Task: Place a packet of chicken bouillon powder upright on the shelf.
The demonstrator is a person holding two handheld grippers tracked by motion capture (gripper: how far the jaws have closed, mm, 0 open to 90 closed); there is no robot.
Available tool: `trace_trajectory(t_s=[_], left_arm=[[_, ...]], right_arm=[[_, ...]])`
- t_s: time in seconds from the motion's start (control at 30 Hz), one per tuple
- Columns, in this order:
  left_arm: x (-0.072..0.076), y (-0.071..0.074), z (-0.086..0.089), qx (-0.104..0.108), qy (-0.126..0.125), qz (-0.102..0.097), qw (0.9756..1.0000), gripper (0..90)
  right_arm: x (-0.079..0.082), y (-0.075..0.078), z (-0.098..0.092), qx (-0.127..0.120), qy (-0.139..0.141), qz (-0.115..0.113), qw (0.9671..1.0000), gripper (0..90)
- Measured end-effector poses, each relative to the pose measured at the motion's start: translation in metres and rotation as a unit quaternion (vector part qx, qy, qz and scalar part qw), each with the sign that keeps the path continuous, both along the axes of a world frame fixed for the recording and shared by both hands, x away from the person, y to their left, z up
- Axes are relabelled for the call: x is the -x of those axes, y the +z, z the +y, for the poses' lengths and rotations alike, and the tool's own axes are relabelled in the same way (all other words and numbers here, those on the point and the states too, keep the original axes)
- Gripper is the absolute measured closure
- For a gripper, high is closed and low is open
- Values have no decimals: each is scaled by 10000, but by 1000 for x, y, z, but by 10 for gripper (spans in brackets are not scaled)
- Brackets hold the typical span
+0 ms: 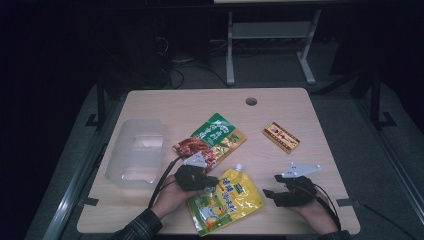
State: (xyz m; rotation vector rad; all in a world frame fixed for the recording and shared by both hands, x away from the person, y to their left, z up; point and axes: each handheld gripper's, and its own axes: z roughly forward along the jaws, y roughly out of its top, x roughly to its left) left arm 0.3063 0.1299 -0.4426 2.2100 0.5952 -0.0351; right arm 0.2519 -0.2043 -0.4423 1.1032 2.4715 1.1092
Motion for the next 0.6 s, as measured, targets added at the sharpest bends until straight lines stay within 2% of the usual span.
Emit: trace_trajectory(t_s=[0.1, 0.13, 0.33, 0.43, 0.6], left_arm=[[1, 5, 2, 87, 43, -25, 10000, 879], [2, 9, 5, 188, 64, -74, 9998, 880], [2, 22, 12, 371, 178, -258, 9988, 880], [3, 34, 19, 544, 286, -432, 9972, 880], [4, 45, 27, 728, 344, -573, 9951, 881]], right_arm=[[1, 1, 0, -3, -8, -5, 10000, 316], [1, 2, 1, -22, -18, 5, 10000, 314], [2, 4, 0, -49, -8, -45, 10000, 309], [3, 6, -2, -132, 1, -92, 9999, 308], [4, 8, -1, -303, 89, -84, 9995, 287]])
